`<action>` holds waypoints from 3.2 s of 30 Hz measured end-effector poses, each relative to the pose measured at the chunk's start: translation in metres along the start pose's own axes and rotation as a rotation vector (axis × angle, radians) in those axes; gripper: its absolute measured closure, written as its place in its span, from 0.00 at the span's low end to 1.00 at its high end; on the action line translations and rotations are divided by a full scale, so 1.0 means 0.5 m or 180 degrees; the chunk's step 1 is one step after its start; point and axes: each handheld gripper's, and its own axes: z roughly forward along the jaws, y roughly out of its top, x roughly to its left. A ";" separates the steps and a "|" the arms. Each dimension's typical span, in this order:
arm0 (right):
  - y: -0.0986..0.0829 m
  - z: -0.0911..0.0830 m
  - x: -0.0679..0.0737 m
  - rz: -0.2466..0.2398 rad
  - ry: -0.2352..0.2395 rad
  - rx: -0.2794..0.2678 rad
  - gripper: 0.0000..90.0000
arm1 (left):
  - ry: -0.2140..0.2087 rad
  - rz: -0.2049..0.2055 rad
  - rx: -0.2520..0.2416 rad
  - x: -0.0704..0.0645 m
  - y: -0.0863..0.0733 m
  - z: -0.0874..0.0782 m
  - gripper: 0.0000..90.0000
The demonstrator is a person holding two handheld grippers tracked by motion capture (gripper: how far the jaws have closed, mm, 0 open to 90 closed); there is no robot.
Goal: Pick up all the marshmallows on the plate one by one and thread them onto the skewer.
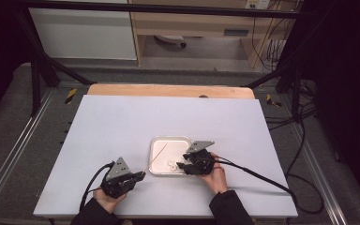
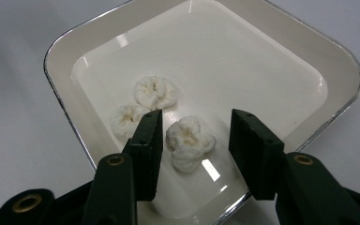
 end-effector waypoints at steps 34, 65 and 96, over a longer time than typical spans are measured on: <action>0.035 -0.074 -0.008 0.0297 0.0280 -0.0344 0.79 | -0.0029 0.0045 -0.0029 -0.017 0.001 0.005 0.98; 0.118 -0.139 -0.019 0.0920 0.0843 -0.1105 0.79 | -0.0043 0.0014 -0.0118 -0.025 0.002 0.005 0.98; 0.114 -0.096 -0.013 0.1145 0.1237 -0.1074 0.83 | -0.0015 0.0106 -0.0112 -0.033 0.001 0.009 0.98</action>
